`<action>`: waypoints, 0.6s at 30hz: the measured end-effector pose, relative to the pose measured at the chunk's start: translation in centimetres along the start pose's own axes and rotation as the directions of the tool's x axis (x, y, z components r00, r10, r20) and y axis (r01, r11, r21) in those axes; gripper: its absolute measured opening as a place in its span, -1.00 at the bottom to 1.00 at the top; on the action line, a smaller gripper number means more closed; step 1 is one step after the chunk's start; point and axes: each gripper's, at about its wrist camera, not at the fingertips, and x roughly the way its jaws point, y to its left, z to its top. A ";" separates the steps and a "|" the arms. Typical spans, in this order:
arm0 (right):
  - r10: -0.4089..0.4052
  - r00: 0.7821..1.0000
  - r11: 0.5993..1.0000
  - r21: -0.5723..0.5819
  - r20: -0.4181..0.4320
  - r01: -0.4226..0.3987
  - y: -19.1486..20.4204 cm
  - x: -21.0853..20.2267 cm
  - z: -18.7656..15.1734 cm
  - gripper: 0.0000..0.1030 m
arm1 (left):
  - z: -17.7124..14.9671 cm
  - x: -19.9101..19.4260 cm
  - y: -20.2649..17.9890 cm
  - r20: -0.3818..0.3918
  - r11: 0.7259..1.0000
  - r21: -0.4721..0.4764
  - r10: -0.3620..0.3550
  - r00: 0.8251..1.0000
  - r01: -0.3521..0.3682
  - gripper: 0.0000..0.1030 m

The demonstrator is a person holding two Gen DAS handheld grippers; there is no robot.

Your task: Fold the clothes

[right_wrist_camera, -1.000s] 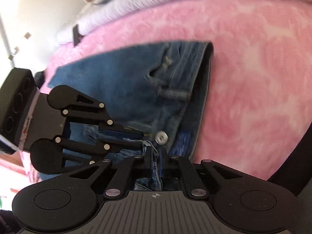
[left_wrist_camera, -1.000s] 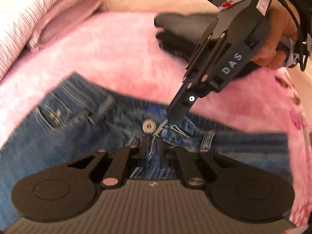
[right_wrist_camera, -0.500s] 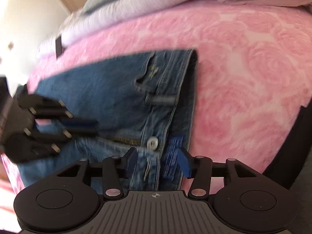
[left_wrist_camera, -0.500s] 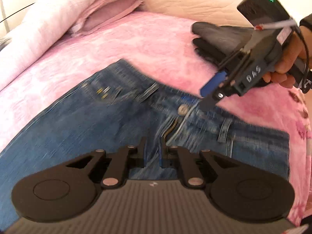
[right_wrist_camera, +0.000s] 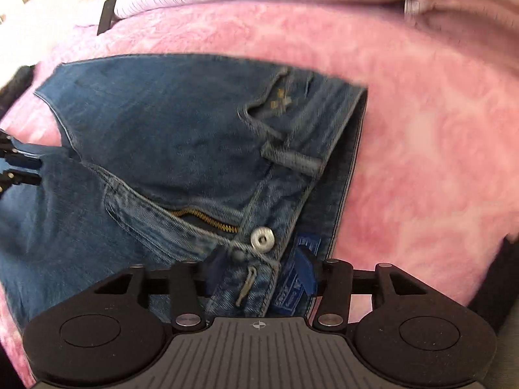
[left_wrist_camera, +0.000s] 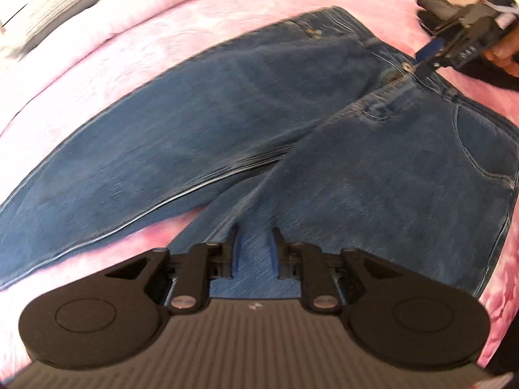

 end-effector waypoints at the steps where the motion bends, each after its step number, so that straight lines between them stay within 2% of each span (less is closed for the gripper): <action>1: -0.010 1.000 1.000 -0.012 0.012 0.010 0.9 -0.8 0.2 -0.03 | -0.3 -0.9 0.5 0.018 1.000 -0.010 0.008 1.000 -0.008 -0.69; 4: -0.017 0.999 0.999 -0.028 0.048 0.018 4.1 -2.8 0.8 -0.03 | -1.5 -3.3 2.5 0.057 0.999 -0.039 0.017 0.998 -0.015 -0.65; 6: 0.020 0.998 0.999 -0.032 0.060 -0.018 6.9 -3.5 1.2 -0.03 | -2.6 -4.4 4.1 0.062 0.999 -0.037 0.013 0.998 -0.011 -0.60; 10: 0.100 0.994 0.982 -0.166 0.044 -0.091 14.3 -3.2 2.1 -0.03 | -6.5 -6.1 7.7 0.022 0.998 0.051 0.019 1.000 -0.020 -0.56; 13: 0.097 0.995 0.965 -0.248 0.027 -0.087 19.8 -2.7 2.3 -0.03 | -10.7 -7.7 11.4 -0.001 0.997 0.054 0.058 0.998 -0.057 -0.51; 18: 0.068 0.997 0.967 -0.243 -0.038 -0.075 27.4 -1.1 2.1 -0.03 | -19.8 -11.0 18.3 -0.078 0.988 -0.008 0.153 0.985 -0.155 -0.42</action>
